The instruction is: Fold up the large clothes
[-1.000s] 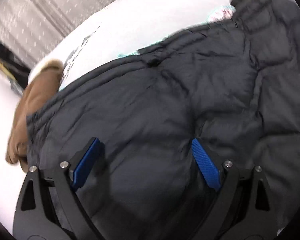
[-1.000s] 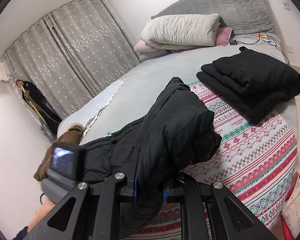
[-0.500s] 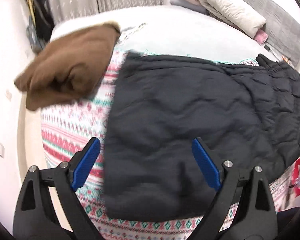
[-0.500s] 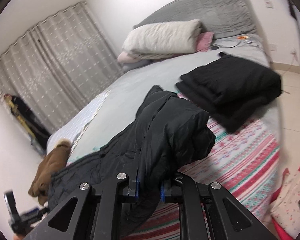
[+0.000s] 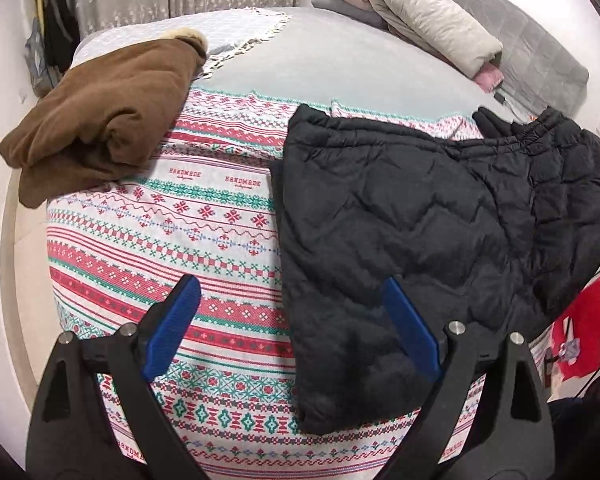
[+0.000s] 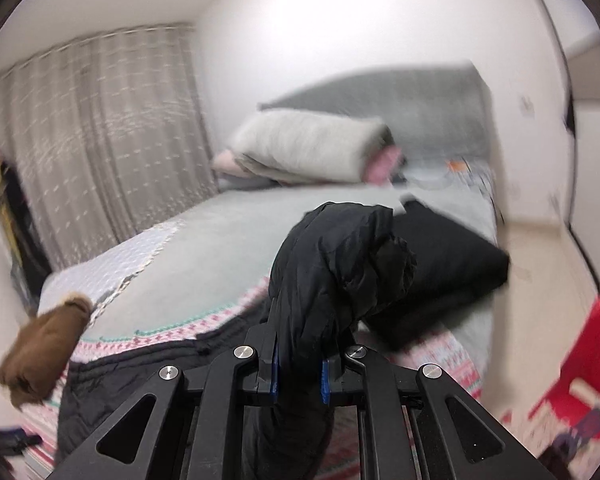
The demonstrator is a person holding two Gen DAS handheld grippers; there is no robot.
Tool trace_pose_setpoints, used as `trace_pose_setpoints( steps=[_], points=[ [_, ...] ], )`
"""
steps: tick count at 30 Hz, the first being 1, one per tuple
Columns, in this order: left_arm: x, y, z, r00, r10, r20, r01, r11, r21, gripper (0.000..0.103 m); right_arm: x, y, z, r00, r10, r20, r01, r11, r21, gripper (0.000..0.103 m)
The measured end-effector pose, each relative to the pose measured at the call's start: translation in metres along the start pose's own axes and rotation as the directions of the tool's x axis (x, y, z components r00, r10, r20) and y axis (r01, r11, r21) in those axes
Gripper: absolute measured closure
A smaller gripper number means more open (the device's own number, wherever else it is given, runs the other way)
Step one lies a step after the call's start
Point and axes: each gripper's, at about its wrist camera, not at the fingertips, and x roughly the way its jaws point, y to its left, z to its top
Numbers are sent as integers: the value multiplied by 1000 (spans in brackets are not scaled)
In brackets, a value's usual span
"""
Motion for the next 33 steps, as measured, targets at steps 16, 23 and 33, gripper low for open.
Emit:
trace_pose_setpoints(
  steps=[16, 23, 33],
  points=[
    [68, -3, -1, 991, -67, -119, 57, 994, -89, 24, -53, 201, -57, 943, 305, 132, -209, 854, -477, 90],
    [56, 13, 3, 967, -224, -119, 198, 961, -195, 24, -44, 242, -101, 908, 418, -10, -342, 730, -592, 90],
    [33, 80, 2, 941, -336, -36, 286, 847, -449, 24, -49, 277, -173, 884, 447, -137, -380, 517, -767, 90]
  ],
)
